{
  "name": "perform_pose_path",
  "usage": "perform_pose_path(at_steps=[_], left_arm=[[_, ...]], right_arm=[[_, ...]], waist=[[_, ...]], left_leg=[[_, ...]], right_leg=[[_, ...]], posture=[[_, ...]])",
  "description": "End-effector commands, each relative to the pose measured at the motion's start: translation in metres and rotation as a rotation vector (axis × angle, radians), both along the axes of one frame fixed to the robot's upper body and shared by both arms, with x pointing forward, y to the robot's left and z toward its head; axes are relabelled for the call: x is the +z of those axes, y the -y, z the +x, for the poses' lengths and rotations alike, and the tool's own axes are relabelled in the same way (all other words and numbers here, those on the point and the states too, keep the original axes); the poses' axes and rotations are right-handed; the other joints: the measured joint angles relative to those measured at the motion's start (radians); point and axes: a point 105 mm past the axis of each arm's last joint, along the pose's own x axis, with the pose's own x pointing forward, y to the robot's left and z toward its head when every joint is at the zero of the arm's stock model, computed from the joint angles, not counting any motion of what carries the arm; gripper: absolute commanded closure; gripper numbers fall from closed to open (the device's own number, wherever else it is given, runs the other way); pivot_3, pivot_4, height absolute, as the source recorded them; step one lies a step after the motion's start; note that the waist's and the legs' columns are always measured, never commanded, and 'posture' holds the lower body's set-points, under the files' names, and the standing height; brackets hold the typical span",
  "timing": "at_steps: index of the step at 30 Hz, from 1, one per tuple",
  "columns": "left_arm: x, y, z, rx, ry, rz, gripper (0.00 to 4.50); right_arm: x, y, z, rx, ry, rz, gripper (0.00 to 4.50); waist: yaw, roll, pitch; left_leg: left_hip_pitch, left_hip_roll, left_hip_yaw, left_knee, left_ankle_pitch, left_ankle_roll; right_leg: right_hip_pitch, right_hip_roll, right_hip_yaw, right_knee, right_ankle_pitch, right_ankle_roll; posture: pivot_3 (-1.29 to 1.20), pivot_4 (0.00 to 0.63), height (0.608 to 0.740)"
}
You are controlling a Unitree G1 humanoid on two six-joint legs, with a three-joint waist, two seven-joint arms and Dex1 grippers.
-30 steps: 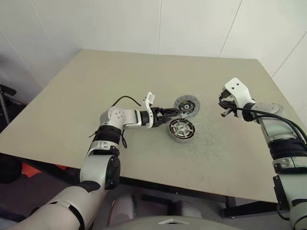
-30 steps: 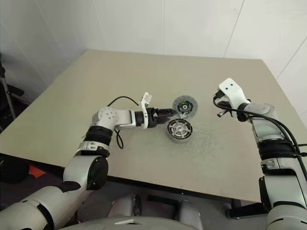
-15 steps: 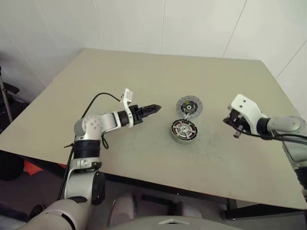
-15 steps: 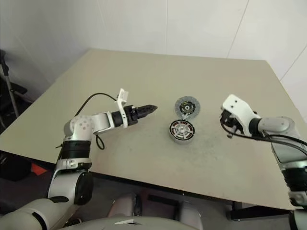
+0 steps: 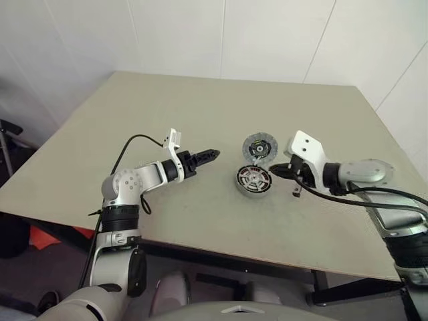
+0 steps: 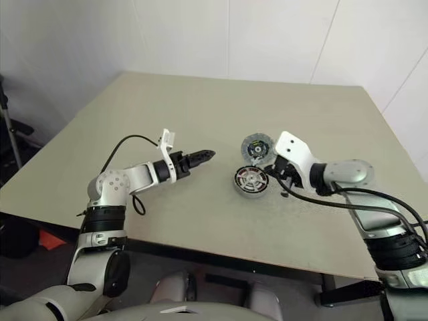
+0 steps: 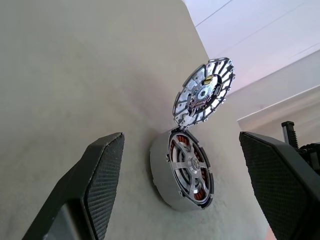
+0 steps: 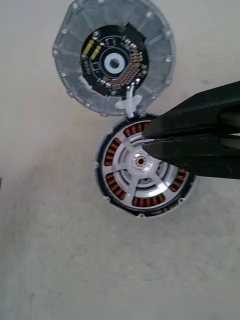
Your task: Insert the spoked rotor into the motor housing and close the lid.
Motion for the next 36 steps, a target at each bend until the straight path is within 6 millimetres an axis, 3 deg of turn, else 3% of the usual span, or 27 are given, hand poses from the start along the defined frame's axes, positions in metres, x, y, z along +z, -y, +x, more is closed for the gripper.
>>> perform_pose_path(at_steps=[1,6,10,14,17,19,23,27,30,36], left_arm=[[0.011,-0.002,0.002,0.017,0.054,0.004,0.59],[0.011,-0.011,0.005,0.058,0.06,0.012,0.59],[0.012,-0.016,0.008,0.082,0.062,0.01,0.59],[0.011,-0.019,0.01,0.094,0.064,0.015,0.59],[0.011,-0.019,0.012,0.097,0.067,0.019,0.59],[0.011,-0.019,0.013,0.097,0.07,0.022,0.59],[0.017,-0.02,0.018,0.104,0.07,-0.03,0.59],[0.016,-0.02,0.023,0.108,0.075,-0.004,0.55],[0.017,-0.018,0.026,0.113,0.079,-0.011,0.55],[0.017,-0.018,0.024,0.131,0.089,-0.028,0.55]], right_arm=[[-0.012,-0.006,0.009,-0.023,-0.019,0.006,4.5],[-0.053,-0.007,0.0,-0.04,-0.146,0.0,4.5],[-0.051,-0.003,0.005,-0.047,-0.112,-0.022,4.5],[-0.002,-0.011,0.012,0.016,0.014,0.078,4.5],[0.045,-0.014,0.017,0.089,0.17,0.108,4.5],[0.052,-0.01,0.013,0.186,0.171,-0.002,4.5],[0.038,0.001,-0.002,0.437,0.099,-0.314,4.5],[0.03,0.011,0.004,0.633,0.118,-0.61,3.65],[0.028,0.005,0.014,0.746,0.175,-0.728,2.64],[0.021,-0.011,0.019,0.899,0.207,-0.792,2.64]], waist=[[0.001,0.0,0.0],[0.003,0.0,0.0],[0.002,0.0,0.0],[0.002,0.0,0.0],[0.001,0.001,0.0],[0.002,0.001,0.0],[0.006,-0.001,0.0],[0.002,-0.001,0.0],[-0.003,-0.001,0.0],[-0.004,-0.001,0.0]], left_leg=[[0.0,0.0,0.0,0.0,0.0,0.0],[-0.002,0.0,0.0,-0.001,-0.002,0.002],[0.0,0.0,0.0,-0.003,-0.003,0.001],[0.0,0.0,0.0,-0.004,-0.003,0.0],[-0.001,-0.001,0.0,-0.004,-0.003,0.0],[-0.002,-0.001,0.0,-0.003,-0.003,0.0],[0.0,0.0,-0.001,-0.002,-0.003,0.0],[-0.003,0.0,-0.001,-0.001,-0.003,0.001],[-0.008,-0.001,0.0,0.002,-0.003,0.001],[-0.016,0.001,-0.001,0.006,-0.001,0.004]], right_leg=[[0.0,0.0,0.0,0.0,0.001,-0.001],[-0.001,0.0,0.0,0.001,0.002,-0.002],[0.0,0.0,0.0,0.003,0.003,-0.001],[-0.001,0.0,0.0,0.002,0.003,-0.001],[-0.002,0.0,0.0,0.002,0.003,-0.001],[-0.002,0.0,0.001,0.002,0.003,-0.001],[0.001,0.0,0.0,0.002,0.003,-0.001],[-0.002,0.0,0.0,0.003,0.003,-0.001],[-0.009,-0.001,0.0,0.009,0.003,-0.002],[-0.02,-0.001,-0.001,0.019,0.002,-0.004]], posture=[[0.0,0.0,0.74],[0.0,0.0,0.74],[0.0,0.0,0.74],[0.0,0.0,0.74],[0.0,0.0,0.74],[0.0,0.0,0.74],[0.0,0.0,0.74],[0.0,0.0,0.74],[0.0,0.0,0.74],[0.0,0.0,0.74]])
